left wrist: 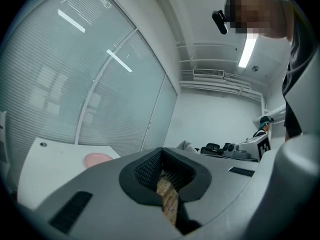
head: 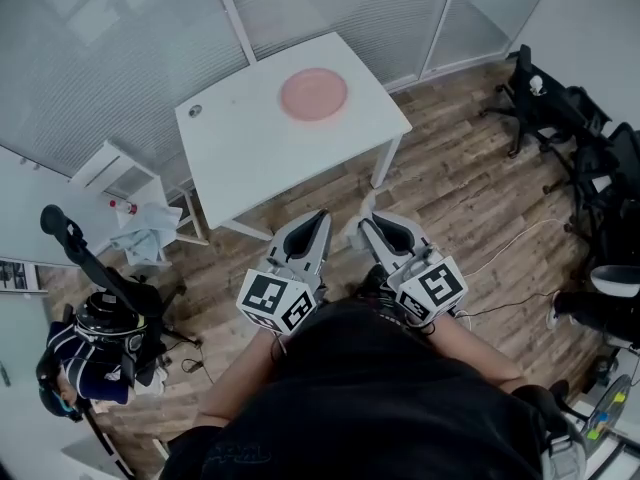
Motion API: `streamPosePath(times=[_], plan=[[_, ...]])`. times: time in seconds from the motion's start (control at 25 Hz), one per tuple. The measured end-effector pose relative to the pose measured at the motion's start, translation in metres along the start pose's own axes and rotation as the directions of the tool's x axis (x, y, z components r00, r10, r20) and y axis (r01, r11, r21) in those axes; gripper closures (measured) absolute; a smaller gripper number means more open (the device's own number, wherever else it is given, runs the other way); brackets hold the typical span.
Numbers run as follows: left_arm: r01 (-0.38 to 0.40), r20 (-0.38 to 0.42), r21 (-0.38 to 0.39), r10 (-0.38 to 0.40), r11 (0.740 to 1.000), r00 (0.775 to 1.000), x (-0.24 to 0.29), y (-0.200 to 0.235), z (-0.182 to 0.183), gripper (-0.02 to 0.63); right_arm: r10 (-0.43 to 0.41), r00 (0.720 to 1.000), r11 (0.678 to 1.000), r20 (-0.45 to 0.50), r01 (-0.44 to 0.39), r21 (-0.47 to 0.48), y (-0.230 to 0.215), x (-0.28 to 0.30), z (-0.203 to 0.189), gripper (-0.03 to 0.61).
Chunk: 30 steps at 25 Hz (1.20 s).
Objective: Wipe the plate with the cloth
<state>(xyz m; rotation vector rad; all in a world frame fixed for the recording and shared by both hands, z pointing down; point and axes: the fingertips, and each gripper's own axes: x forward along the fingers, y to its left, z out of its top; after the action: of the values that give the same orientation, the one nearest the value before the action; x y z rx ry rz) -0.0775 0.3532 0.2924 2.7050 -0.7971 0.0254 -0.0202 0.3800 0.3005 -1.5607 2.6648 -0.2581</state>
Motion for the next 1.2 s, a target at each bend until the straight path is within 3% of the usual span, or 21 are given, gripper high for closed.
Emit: streamPosePath(times=[0.44,0.72,1.2], plan=[[-0.030,0.009,-0.026,0.030,0.999,1.000,0.098,-0.022,-0.002,0.598,0.051,0.998,0.999,-0.026,-0.051,-0.008,-0.100,-0.010,0.013,0.540],[-0.058,-0.003,-0.034,0.058,0.998,0.998,0.119,-0.011,-0.003,0.598,0.068,0.997,0.997,-0.034,-0.067,0.023,-0.120,-0.004,0.006,0.540],[0.040,-0.049,-0.050,-0.042,0.998,0.998,0.174,0.018,-0.003,0.598,-0.048,0.998,0.998,-0.037,0.049,0.039,-0.171,0.024,0.007,0.540]])
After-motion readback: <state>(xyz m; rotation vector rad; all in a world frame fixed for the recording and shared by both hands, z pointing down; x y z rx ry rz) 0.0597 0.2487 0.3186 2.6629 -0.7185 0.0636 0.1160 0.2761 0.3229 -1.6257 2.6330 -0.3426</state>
